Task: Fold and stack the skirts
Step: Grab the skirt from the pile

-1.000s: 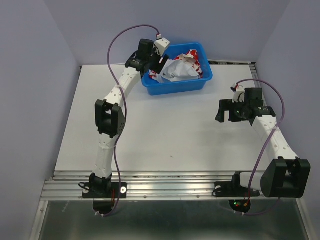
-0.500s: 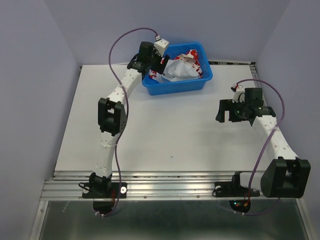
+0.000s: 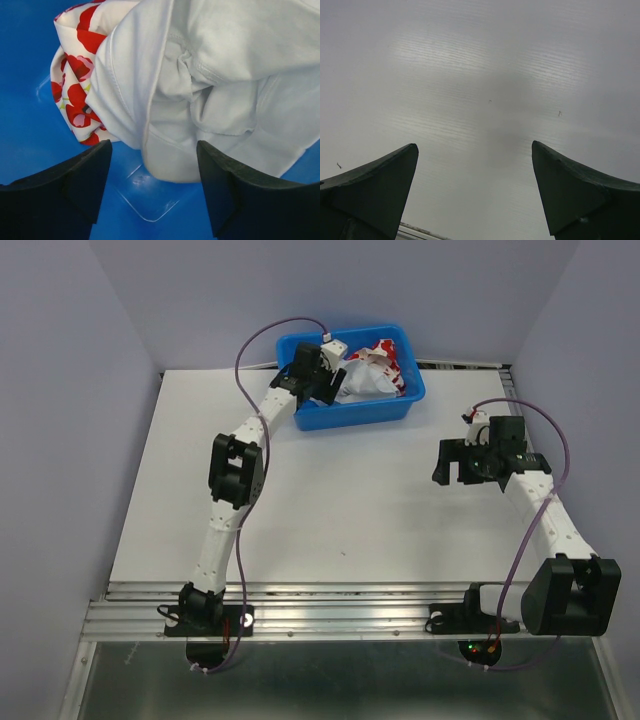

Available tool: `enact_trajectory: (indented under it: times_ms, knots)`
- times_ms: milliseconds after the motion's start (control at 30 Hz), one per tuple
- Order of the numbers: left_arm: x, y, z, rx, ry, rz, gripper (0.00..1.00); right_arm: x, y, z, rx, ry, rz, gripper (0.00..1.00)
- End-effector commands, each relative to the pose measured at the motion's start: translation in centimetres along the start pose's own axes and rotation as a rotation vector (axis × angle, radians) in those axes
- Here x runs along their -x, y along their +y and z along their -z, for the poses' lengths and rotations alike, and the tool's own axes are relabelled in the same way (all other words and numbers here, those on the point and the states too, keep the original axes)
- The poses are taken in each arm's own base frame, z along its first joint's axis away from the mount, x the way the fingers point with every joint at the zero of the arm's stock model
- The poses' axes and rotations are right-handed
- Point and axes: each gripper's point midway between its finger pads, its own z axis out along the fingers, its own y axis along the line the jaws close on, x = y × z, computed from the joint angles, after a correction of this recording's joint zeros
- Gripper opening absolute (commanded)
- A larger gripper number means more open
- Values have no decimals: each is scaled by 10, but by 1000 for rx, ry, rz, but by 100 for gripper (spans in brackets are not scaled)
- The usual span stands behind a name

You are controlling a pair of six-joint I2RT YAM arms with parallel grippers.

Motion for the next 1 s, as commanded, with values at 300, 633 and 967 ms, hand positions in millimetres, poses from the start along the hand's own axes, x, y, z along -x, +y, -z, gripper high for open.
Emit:
enact_trajectory:
  times_ms: [300,633,967]
  knots:
    - [64,33,27,224,-135,-29,0,11,-4,5,-26,-64,33,100]
    - [192,54,145,384,-433,-63,0,21,-3,12,-31,-96,38,100]
    - [306,46,299,497,-804,-132,0,36,0,24,-35,-160,66,100]
